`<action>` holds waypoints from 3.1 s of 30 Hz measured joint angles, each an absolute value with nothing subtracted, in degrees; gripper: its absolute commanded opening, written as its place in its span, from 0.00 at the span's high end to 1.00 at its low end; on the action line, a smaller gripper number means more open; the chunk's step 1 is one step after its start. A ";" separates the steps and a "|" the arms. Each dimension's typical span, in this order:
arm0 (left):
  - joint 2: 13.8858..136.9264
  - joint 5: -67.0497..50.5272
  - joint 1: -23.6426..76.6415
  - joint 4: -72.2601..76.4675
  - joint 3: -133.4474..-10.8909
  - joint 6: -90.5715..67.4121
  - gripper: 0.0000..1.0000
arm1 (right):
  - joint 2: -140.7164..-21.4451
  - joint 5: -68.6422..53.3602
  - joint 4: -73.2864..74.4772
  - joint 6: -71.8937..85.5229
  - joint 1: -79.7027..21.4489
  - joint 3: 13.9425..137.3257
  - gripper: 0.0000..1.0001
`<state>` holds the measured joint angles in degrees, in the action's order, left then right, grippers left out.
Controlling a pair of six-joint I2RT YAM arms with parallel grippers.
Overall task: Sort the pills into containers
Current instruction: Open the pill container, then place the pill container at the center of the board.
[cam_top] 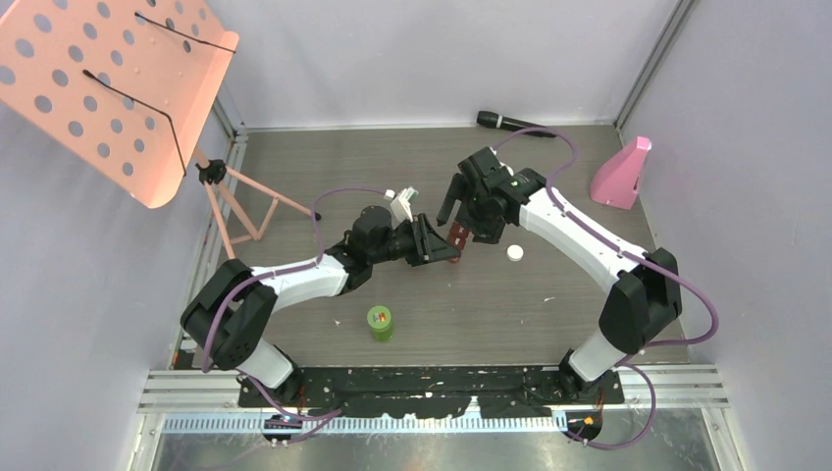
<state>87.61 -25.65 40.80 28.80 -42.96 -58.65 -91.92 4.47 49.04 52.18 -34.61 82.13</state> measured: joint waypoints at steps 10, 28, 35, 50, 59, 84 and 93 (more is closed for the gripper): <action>86.98 -26.11 40.75 28.45 -42.96 -56.71 1.00 | -85.73 -1.41 40.51 53.43 -32.23 73.45 0.57; 86.21 -30.06 36.67 30.96 -42.85 -63.00 1.00 | -80.60 -19.22 18.48 49.01 -26.06 62.22 0.80; 86.24 -30.76 35.42 36.77 -41.23 -67.26 1.00 | -79.18 -28.01 5.96 49.43 -22.90 56.55 0.50; 77.91 -30.68 32.93 30.00 -41.67 -67.79 1.00 | -73.76 -32.27 -6.28 48.75 -20.56 51.42 0.29; 73.47 -31.20 31.31 21.17 -49.74 -61.49 1.00 | -73.14 -29.39 -4.95 46.61 -19.38 50.85 0.33; 72.97 -33.50 28.69 18.55 -51.31 -60.93 1.00 | -74.63 -42.02 -35.88 58.78 -18.00 47.37 0.53; 71.96 -33.80 28.40 20.56 -51.31 -64.14 1.00 | -77.76 -42.13 -42.46 64.88 -18.00 47.35 0.78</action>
